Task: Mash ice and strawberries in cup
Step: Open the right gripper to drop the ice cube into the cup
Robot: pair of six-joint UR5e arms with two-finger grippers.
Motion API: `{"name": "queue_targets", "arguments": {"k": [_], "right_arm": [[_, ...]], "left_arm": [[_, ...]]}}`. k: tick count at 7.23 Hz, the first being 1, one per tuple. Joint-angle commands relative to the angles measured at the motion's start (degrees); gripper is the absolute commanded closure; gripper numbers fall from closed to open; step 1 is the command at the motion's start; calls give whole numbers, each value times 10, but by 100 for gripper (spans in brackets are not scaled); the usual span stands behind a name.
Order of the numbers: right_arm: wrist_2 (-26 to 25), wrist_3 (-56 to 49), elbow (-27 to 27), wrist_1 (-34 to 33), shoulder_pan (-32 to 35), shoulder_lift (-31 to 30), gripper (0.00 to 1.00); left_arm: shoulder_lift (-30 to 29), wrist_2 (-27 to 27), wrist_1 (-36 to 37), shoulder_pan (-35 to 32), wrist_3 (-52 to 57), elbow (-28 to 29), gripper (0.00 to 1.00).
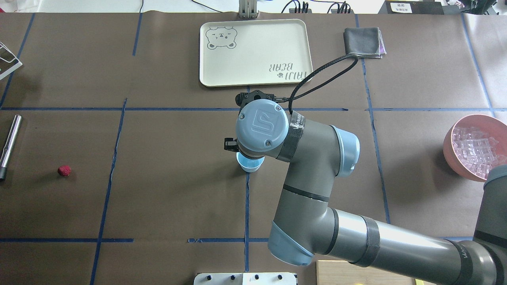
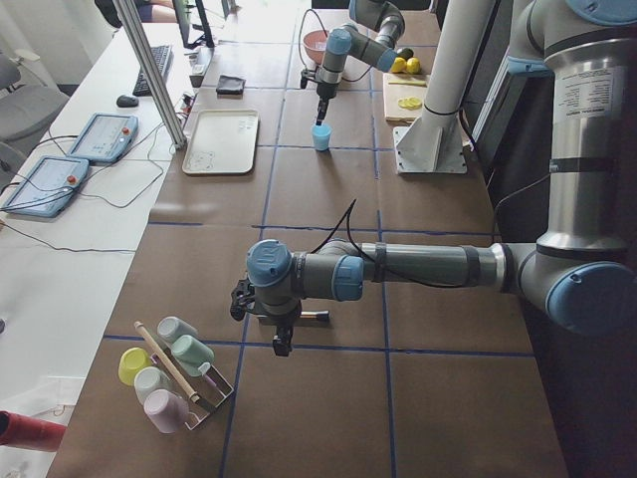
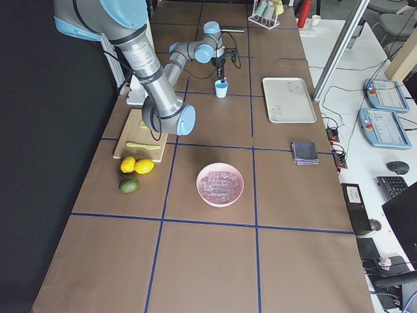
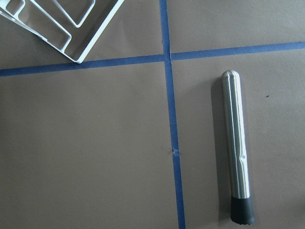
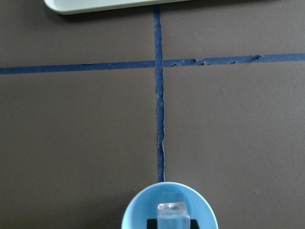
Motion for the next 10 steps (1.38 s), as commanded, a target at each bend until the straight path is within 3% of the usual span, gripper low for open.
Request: {"name": "queue_targets", "arguments": {"k": [1, 2, 6, 8, 10], "right_arm": [[-5, -2, -9, 1, -5, 0, 47], [-5, -1, -11, 1, -5, -1, 2], [-1, -6, -11, -1, 6, 0, 1], [79, -68, -8, -2, 82, -30, 1], [178, -221, -7, 0, 179, -83, 1]], "left_arm": [[0, 0, 0, 1, 0, 0, 0], [0, 0, 0, 1, 0, 0, 0], [0, 0, 0, 2, 0, -1, 0], [-1, 0, -1, 2, 0, 0, 0], [-1, 0, -1, 2, 0, -1, 0]]}}
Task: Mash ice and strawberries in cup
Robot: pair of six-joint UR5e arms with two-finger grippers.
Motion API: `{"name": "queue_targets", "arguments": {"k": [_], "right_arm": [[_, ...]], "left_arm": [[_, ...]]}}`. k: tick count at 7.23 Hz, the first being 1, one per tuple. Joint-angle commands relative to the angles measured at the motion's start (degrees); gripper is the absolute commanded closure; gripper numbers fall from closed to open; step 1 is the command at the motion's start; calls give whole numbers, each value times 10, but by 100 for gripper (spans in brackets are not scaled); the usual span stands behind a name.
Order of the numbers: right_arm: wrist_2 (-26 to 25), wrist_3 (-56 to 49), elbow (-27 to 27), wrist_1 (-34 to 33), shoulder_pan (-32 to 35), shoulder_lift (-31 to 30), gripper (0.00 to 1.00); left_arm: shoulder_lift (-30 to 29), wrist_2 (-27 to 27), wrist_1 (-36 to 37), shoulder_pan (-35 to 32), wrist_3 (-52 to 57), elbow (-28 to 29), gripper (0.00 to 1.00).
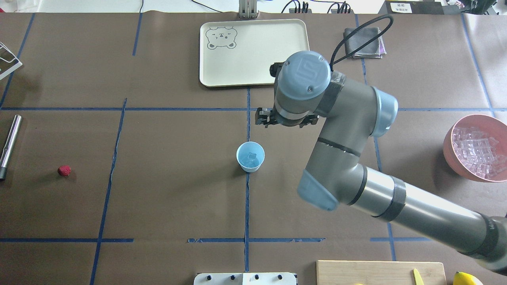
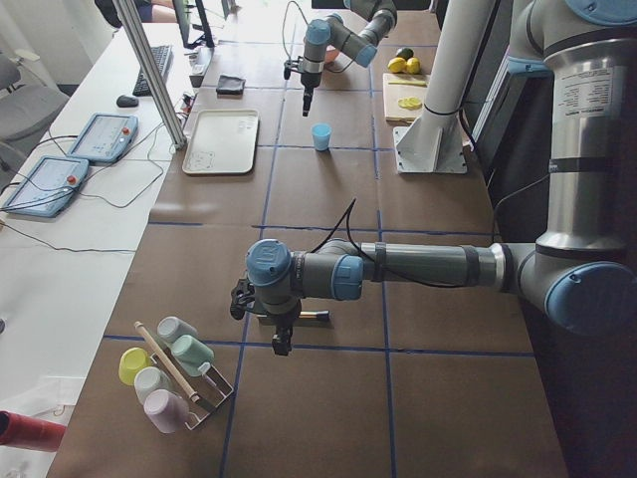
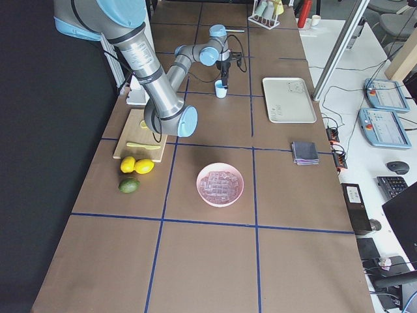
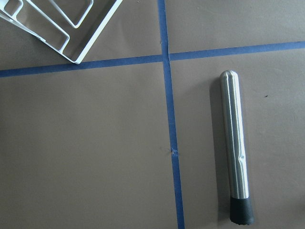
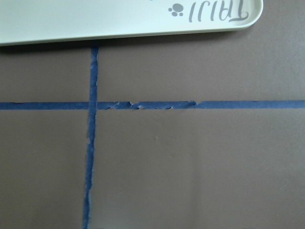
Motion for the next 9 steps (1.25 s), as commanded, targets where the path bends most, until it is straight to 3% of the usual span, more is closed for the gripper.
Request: {"name": "queue_targets", "arguments": {"k": [1, 3, 6, 8, 9], "right_arm": [[110, -189, 14, 5, 109, -84, 1], [170, -378, 68, 6, 208, -210, 1], [245, -606, 91, 7, 348, -346, 1], [253, -727, 95, 7, 438, -426, 1], [248, -739, 94, 9, 464, -461, 1]], "left_arm": [[0, 0, 0, 0, 0, 0, 0], [0, 0, 0, 0, 0, 0, 0], [0, 0, 0, 0, 0, 0, 0], [0, 1, 3, 0, 0, -6, 0], [1, 0, 3, 0, 1, -10, 0]]}}
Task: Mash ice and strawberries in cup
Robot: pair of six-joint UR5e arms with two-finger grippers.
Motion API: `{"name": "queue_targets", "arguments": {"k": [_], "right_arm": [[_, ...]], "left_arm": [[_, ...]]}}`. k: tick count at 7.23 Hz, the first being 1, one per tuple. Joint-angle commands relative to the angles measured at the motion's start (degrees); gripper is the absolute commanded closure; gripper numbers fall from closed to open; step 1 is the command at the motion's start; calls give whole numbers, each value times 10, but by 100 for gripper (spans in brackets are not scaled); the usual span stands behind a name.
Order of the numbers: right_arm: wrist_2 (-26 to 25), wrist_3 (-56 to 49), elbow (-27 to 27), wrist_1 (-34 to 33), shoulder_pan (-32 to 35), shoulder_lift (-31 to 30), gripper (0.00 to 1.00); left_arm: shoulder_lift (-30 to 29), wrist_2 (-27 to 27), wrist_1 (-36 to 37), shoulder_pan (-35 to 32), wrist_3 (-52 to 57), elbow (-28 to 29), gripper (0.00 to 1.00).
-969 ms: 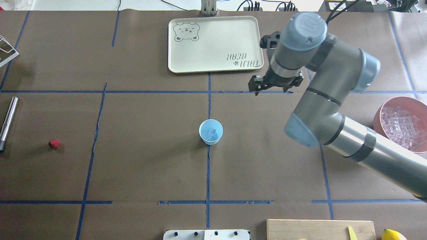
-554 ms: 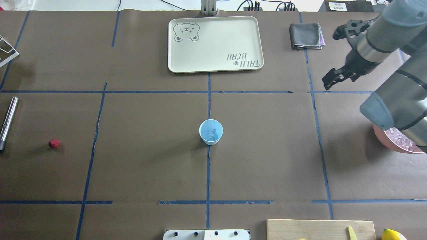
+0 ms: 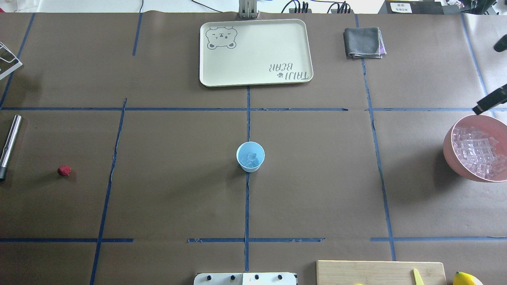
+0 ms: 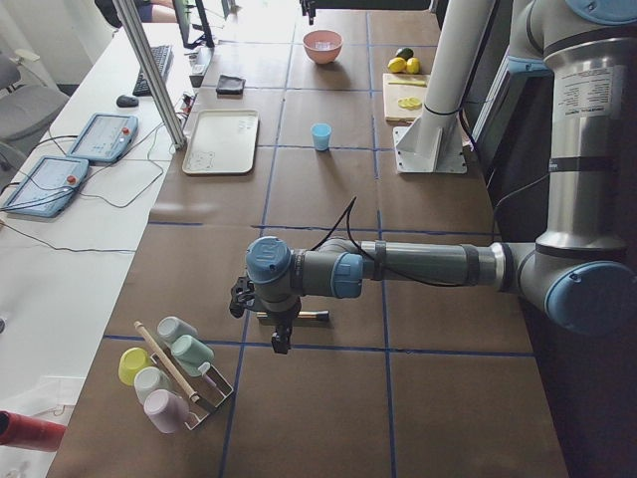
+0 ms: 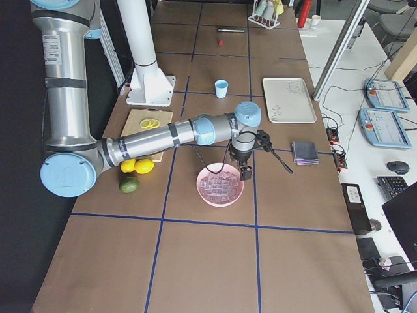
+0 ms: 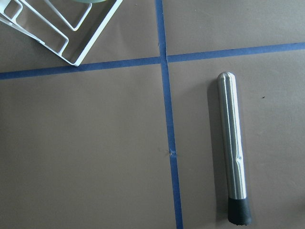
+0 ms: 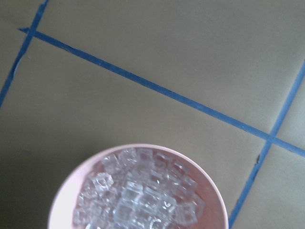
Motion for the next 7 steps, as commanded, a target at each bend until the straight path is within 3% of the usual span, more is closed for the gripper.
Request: {"name": "queue_targets", "arguments": {"k": [1, 5, 7], "right_arm": [[-4, -31, -5, 2, 62, -67, 1], [2, 25, -1, 2, 96, -112, 1], [3, 27, 1, 2, 96, -111, 1]], "left_arm": [[1, 0, 1, 0, 0, -8, 0], [-16, 3, -7, 1, -5, -6, 0], [-67, -1, -28, 4, -6, 1, 0]]}}
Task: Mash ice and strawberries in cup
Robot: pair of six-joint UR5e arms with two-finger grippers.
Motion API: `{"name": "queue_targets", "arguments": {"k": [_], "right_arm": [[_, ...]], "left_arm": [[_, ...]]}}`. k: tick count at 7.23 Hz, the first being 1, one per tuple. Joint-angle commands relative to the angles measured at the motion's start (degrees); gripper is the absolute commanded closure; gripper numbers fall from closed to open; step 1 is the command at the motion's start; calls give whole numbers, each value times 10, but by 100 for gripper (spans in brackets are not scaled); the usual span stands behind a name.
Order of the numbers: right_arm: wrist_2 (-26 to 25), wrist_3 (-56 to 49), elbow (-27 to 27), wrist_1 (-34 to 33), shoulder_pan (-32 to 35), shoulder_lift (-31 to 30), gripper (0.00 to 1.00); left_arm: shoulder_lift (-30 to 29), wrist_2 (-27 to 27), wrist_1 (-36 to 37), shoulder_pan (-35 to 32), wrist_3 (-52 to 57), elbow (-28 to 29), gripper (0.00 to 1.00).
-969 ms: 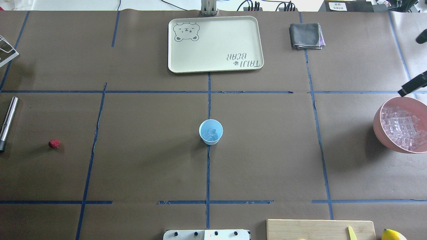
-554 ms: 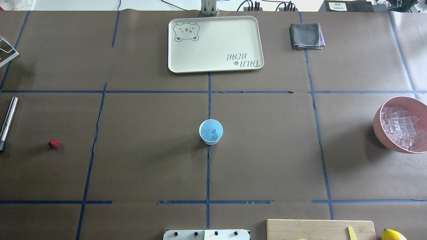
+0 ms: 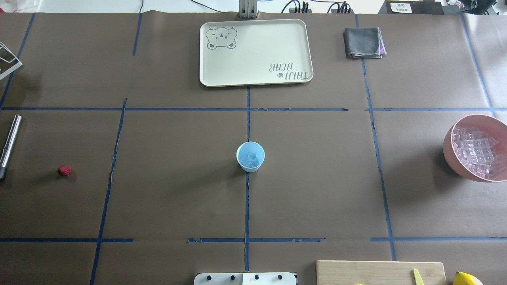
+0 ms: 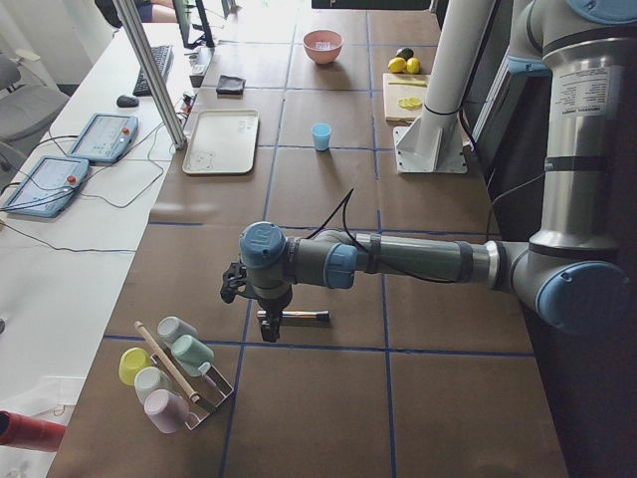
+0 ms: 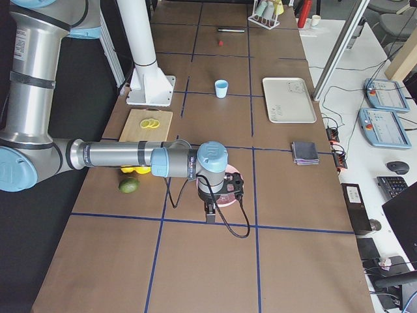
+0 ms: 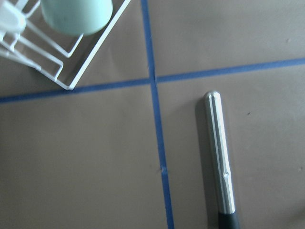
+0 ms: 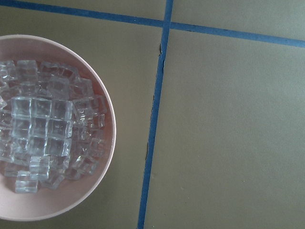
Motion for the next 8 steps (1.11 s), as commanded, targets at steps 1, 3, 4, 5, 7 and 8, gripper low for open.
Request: {"name": "queue_targets", "arguments": {"k": [1, 3, 4, 5, 7, 8], "right_arm": [[1, 5, 2, 0, 0, 0, 1], [1, 5, 3, 0, 0, 0, 1], [1, 5, 3, 0, 0, 0, 1], [1, 5, 3, 0, 0, 1, 1], [1, 5, 2, 0, 0, 2, 1], [1, 5, 2, 1, 0, 2, 1]], "left_arm": [[-32, -5, -14, 4, 1, 4, 0], [-32, -11, -65, 40, -2, -4, 0], [-29, -11, -74, 68, -48, -5, 0], [-27, -6, -118, 118, -132, -4, 0], [10, 19, -290, 212, -332, -3, 0], [26, 67, -359, 272, -422, -3, 0]]}}
